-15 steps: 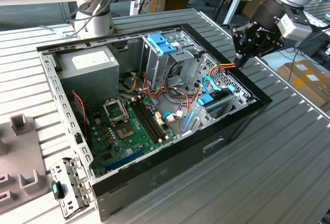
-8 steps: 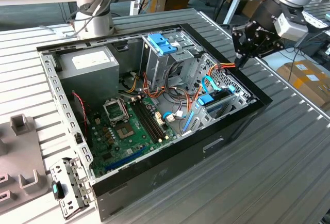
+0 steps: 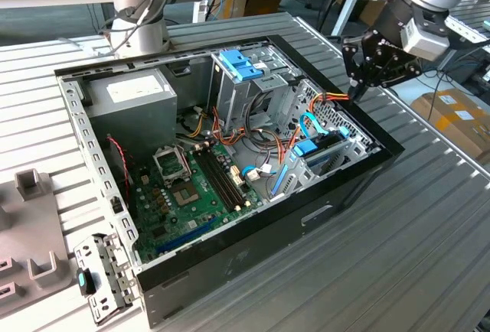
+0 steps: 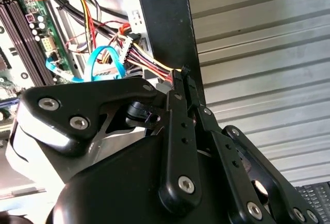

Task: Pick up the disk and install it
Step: 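Insert the second disk wire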

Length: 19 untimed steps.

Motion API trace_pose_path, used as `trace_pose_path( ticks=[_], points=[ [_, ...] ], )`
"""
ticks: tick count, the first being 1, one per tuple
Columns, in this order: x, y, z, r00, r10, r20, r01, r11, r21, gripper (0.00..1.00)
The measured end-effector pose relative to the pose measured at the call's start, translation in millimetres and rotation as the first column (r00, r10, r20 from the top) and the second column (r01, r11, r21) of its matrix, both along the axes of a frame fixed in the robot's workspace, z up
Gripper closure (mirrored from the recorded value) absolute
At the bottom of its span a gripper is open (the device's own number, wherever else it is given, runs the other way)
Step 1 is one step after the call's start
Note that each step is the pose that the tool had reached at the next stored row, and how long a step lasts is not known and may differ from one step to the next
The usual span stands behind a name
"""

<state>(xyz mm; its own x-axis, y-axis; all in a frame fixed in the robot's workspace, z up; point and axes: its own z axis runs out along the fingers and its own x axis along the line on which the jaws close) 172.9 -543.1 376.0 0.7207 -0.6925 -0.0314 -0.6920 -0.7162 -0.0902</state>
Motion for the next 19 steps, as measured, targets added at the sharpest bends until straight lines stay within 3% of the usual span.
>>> trace_pose_path(
  ticks=[5, 12, 17, 19],
  points=[
    [-6.5, 0.0, -0.2, 0.9988, -0.048, 0.0, 0.048, 0.9988, 0.0001, 0.84],
    [-13.2, 0.0, -0.3, 0.9945, -0.104, 0.0, 0.104, 0.9945, 0.0, 0.84],
    [-16.7, 0.0, -0.4, 0.9842, -0.177, 0.0, 0.177, 0.9842, 0.0, 0.84],
    [-16.8, 0.0, -0.4, 0.9781, -0.208, 0.0, 0.208, 0.9781, 0.0, 0.84]
  ],
)
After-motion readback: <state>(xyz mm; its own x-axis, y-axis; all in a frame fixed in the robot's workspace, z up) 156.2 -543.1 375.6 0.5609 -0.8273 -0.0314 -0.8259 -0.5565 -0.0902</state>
